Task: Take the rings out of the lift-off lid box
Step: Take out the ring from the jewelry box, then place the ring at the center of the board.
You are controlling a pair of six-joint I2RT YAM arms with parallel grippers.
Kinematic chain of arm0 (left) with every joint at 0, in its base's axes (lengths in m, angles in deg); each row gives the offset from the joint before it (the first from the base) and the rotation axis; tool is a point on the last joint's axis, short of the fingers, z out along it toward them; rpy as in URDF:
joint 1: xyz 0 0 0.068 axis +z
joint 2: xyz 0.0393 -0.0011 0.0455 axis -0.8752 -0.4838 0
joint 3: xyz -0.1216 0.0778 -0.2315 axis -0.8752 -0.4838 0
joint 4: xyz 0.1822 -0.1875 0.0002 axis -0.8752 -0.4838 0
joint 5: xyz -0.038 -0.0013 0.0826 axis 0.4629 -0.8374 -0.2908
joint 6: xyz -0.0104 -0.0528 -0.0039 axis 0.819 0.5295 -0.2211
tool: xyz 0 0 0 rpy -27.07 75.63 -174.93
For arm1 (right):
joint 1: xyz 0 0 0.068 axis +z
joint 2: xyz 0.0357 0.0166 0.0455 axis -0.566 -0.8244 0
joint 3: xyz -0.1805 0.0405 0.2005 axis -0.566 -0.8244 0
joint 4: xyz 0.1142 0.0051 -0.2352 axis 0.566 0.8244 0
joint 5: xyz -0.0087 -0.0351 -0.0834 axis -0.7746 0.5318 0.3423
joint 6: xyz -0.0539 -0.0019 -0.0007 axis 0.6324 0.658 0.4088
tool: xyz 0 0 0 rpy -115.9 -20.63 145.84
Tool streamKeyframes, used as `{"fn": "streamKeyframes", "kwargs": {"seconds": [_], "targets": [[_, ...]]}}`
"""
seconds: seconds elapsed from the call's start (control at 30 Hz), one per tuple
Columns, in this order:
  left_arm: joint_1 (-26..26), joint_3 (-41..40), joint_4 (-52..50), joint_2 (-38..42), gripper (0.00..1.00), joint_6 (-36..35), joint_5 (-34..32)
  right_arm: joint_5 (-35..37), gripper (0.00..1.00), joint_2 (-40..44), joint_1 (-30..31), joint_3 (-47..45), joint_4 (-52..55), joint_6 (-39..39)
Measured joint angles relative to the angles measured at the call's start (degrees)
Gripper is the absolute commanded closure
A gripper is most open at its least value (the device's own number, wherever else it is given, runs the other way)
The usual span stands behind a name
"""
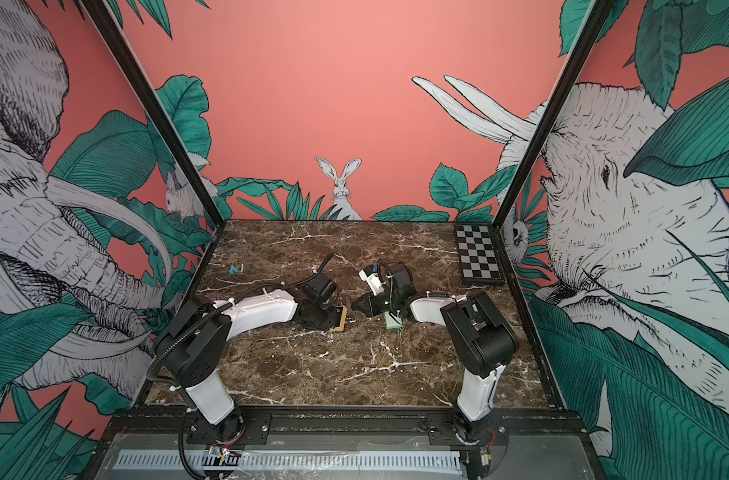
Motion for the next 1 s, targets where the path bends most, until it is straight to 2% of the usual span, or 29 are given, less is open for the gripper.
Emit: {"fn": "streamKeyframes", "kwargs": {"seconds": [0.33,0.5,0.63,0.9,1.0], "targets": [[-0.5,3.8,-5.7,0.0,0.83,-4.9,-4.4,4.4,1.00,0.5,-0.2,-0.2,10.2,5.2],[-0.6,3.8,-5.9,0.0,0.76,-5.2,-4.4,4.5,1.00,0.4,-0.2,0.0,11.8,5.6],[-0.6,3.7,-5.7,0.1,0.72,-5.2,-4.4,4.5,0.96,-0.7,-0.2,0.3,12.1,5.8],[-0.6,1.7,-3.6,0.4,0.69,-5.0,-4.2,5.0,0.77,-1.1,-0.2,0.5,12.6,6.4],[-0.6,1.0,-2.8,0.4,0.69,-4.9,-4.1,5.7,0.65,-1.1,-0.2,0.6,13.6,7.0]]}}
